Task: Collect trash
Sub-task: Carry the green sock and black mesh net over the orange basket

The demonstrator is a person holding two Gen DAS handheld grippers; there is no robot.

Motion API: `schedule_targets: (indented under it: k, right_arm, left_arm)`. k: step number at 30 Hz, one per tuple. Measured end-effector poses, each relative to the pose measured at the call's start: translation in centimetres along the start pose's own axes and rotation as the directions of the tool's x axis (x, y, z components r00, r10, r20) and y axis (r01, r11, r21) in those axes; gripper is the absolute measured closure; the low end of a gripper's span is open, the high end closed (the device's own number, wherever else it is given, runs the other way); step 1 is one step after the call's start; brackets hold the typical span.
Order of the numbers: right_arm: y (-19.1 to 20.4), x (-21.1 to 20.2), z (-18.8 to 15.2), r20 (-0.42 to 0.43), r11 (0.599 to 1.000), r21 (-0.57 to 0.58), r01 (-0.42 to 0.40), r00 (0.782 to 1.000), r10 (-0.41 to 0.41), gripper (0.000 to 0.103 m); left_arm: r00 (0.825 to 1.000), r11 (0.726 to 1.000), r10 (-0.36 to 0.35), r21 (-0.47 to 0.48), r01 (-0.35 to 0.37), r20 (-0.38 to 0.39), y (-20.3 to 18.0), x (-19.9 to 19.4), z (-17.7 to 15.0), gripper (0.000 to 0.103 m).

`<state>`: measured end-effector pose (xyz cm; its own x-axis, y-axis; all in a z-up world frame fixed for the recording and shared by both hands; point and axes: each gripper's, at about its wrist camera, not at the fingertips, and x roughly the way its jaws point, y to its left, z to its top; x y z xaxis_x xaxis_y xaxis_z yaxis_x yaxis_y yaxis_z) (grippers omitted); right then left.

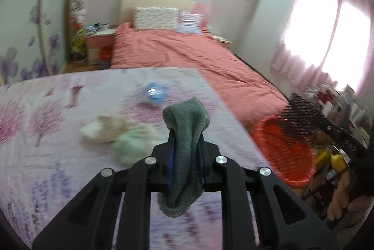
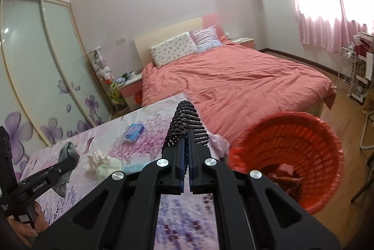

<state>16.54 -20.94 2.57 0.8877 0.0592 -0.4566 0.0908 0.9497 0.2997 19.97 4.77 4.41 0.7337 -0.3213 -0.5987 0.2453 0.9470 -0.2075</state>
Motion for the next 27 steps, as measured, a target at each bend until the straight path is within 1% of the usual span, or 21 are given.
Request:
schedule_targets:
  k: [4, 7, 10, 12, 15, 21, 24, 26, 27]
  right_arm:
    - [-2.7, -0.9, 0.3, 0.015, 0.998, 0.037, 0.041, 0.999, -0.042, 0.100]
    - [-4.9, -1.2, 0.4, 0.018, 0.995, 0.065, 0.076, 0.997, -0.077, 0.100]
    - [-6.9, -1.3, 0.4, 0.017, 0.990, 0.096, 0.108, 0.994, -0.110, 0.100]
    - [-8.0, -1.4, 0.4, 0.014, 0.986, 0.111, 0.126, 0.992, -0.129, 0.100]
    - [-9.5, -1.4, 0.4, 0.016, 0.980, 0.129, 0.149, 0.988, -0.152, 0.100]
    - [-12.0, -0.8, 0.7, 0.013, 0.970, 0.174, 0.170, 0.985, -0.175, 0.100]
    - [-13.3, -0.6, 0.7, 0.010, 0.966, 0.195, 0.171, 0.984, -0.176, 0.100]
    - [-14.0, -0.2, 0.8, -0.002, 0.963, 0.205, 0.173, 0.984, -0.176, 0.100]
    - [-14.4, 0.2, 0.8, -0.017, 0.963, 0.205, 0.174, 0.985, -0.174, 0.100]
  left_arm:
    - [0.996, 0.993, -0.090, 0.070, 0.091, -0.009, -5.4, 1.1, 0.3, 0.086]
    - [0.989, 0.983, -0.144, 0.111, 0.147, -0.033, -9.2, 2.4, 0.3, 0.086]
    - [0.980, 0.969, -0.187, 0.151, 0.194, -0.060, -12.6, 3.9, 0.0, 0.086]
    - [0.974, 0.961, -0.212, 0.164, 0.222, -0.077, -14.3, 5.0, -0.2, 0.086]
    - [0.962, 0.945, -0.252, 0.186, 0.269, -0.109, -17.4, 6.9, -0.8, 0.086]
    - [0.937, 0.926, -0.303, 0.180, 0.332, -0.172, -20.9, 10.5, -1.5, 0.086]
    - [0.933, 0.921, -0.307, 0.190, 0.341, -0.187, -22.0, 11.7, -1.8, 0.084]
    - [0.933, 0.922, -0.300, 0.191, 0.338, -0.200, -22.7, 12.9, -2.0, 0.079]
    - [0.932, 0.922, -0.297, 0.191, 0.336, -0.206, -22.8, 13.4, -2.2, 0.071]
